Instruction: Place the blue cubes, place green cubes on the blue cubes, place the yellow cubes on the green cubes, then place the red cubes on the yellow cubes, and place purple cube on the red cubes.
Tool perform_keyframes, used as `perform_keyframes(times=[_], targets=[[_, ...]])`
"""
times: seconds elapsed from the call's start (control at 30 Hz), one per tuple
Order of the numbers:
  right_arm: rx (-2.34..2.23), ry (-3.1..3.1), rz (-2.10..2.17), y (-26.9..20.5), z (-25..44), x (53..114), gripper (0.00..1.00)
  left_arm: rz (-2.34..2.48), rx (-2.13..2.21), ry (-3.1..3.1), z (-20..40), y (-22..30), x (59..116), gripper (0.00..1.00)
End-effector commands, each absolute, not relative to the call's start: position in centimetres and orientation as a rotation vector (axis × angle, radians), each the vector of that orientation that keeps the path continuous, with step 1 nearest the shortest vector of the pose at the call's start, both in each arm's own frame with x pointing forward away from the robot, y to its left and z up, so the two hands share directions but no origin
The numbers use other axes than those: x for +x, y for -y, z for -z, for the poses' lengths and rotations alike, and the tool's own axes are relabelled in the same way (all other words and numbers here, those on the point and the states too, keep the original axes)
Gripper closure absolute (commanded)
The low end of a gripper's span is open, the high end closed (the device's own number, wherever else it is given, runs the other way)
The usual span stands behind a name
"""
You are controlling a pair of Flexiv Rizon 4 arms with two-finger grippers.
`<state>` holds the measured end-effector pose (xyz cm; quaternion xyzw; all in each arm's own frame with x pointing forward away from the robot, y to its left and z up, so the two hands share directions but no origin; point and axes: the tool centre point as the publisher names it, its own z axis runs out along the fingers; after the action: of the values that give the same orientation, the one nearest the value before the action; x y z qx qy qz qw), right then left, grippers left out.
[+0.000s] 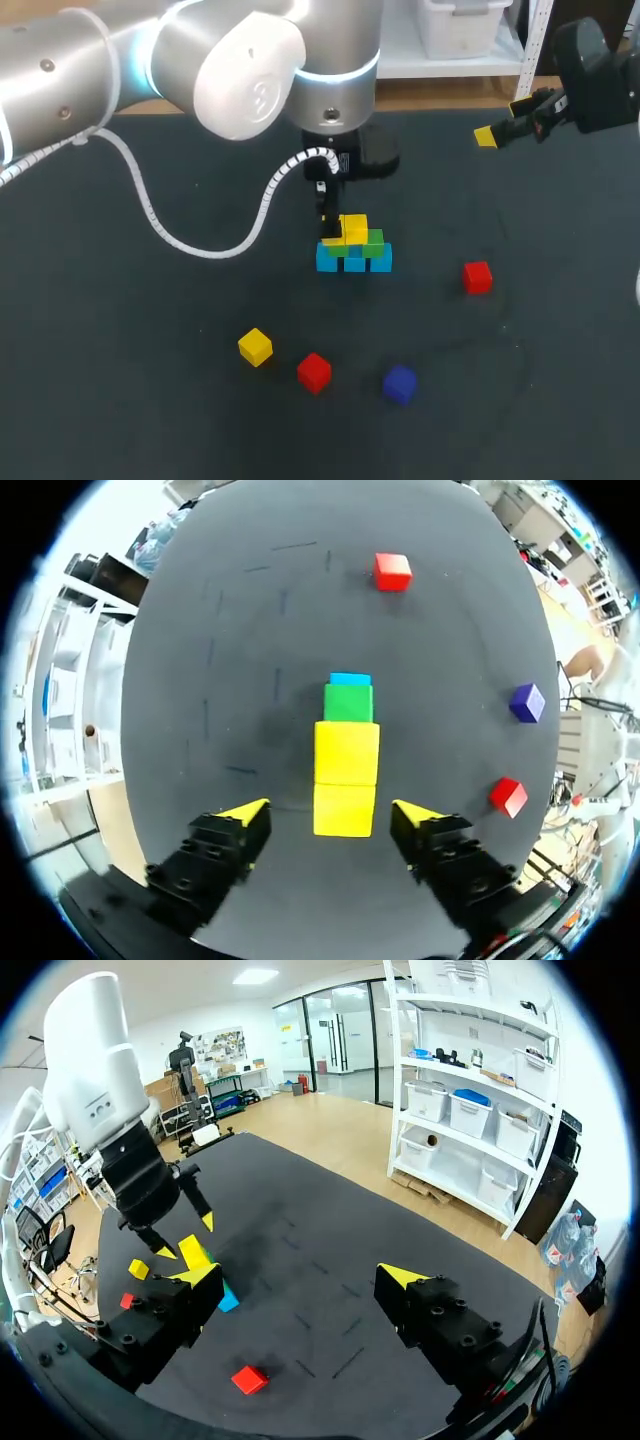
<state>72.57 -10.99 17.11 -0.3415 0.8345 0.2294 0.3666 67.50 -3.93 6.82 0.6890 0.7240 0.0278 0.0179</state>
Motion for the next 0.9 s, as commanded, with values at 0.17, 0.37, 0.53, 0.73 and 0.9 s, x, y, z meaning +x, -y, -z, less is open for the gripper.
perform_keyframes(times=[0.17, 0.37, 0.53, 0.73, 0.9], targets=[[-0.879, -2.142, -0.593, 11.0, -17.1, 72.6, 0.00, -0.094, 1.970, -2.303, -9.1, 1.7, 66.5, 0.00], [-0.879, -2.142, -0.593, 11.0, -17.1, 72.6, 0.00, -0.098, 1.827, -2.399, -9.1, 0.3, 65.7, 0.00], [-0.879, -2.142, -0.593, 11.0, -17.1, 72.6, 0.00, -0.075, 1.692, -2.446, -9.3, -1.1, 65.0, 0.00], [-0.879, -2.142, -0.593, 11.0, -17.1, 72.6, 0.00, -0.063, 1.654, -2.530, -9.5, -2.6, 63.3, 0.00], [-0.879, -2.142, -0.593, 11.0, -17.1, 72.6, 0.00, -0.068, 1.544, -2.637, -9.1, -3.6, 61.0, 0.00]])
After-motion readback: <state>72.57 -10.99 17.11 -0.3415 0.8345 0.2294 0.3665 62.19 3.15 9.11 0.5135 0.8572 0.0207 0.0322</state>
